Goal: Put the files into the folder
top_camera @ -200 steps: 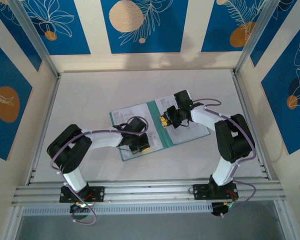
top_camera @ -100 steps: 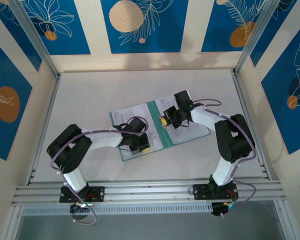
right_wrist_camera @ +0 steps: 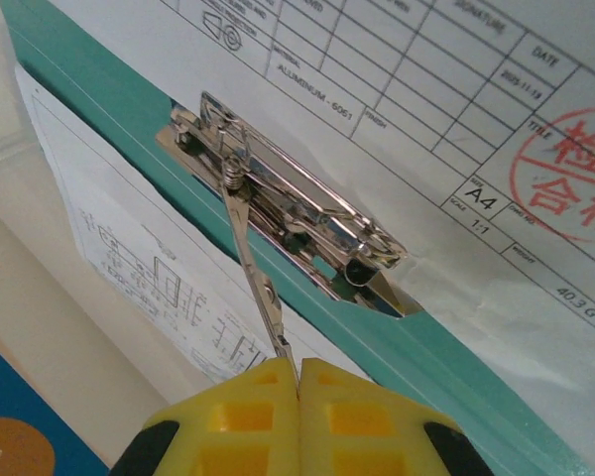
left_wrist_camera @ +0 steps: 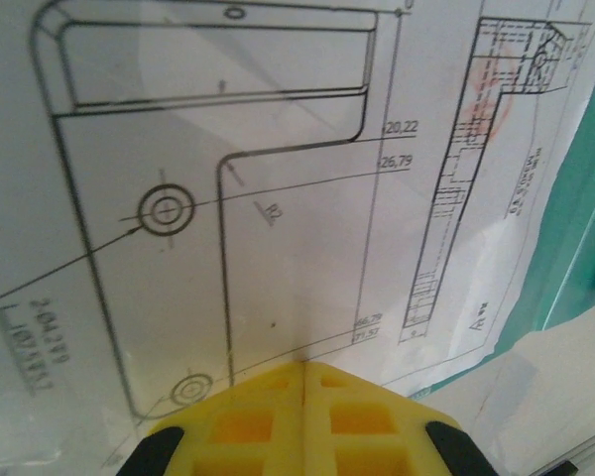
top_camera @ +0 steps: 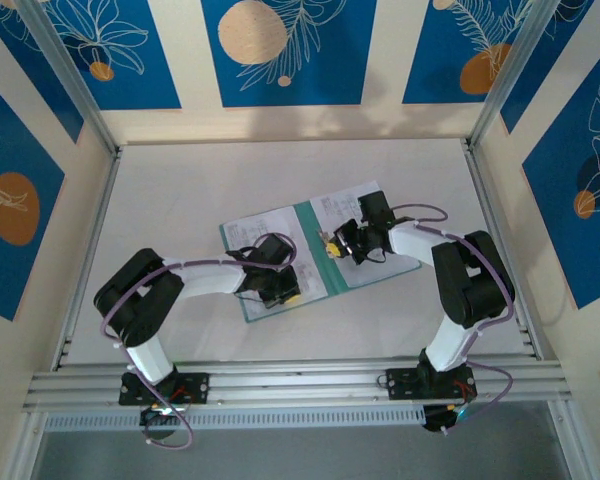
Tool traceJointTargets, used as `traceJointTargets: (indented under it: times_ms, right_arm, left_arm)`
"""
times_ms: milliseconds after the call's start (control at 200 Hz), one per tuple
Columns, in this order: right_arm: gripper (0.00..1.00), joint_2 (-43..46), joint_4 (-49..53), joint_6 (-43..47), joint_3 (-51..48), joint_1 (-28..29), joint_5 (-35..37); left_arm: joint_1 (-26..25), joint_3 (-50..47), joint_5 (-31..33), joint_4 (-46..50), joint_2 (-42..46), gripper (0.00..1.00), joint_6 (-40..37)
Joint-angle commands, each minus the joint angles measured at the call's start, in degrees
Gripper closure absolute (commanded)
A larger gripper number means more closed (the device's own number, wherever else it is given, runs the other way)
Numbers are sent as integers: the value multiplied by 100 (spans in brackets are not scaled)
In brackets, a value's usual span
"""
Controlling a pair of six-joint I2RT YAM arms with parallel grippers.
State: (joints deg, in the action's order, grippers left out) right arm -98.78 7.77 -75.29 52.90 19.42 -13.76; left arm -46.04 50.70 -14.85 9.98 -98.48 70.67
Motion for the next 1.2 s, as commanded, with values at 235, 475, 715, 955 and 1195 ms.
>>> traceJointTargets:
  times_ms: [235, 475, 715, 955, 1195]
  right_arm:
    - [100, -150, -35, 154, -719, -54, 523]
    - [100, -293, -39, 144, -742, -45, 715]
    - [100, -336, 143, 289, -635, -46, 880]
    - [100, -365, 394, 501, -438, -44, 1050]
    - [100, -465, 672, 677, -188, -30, 1247]
  left_arm:
    - [-72, 272, -156, 376, 130, 99, 39]
    - [-72, 369, -170, 535, -85, 99, -105]
    - [-36, 141, -2, 954, -154, 100, -96]
    - [-10, -178, 118, 1166, -78, 100, 34]
    - [-12, -253, 156, 1158, -4, 100, 52]
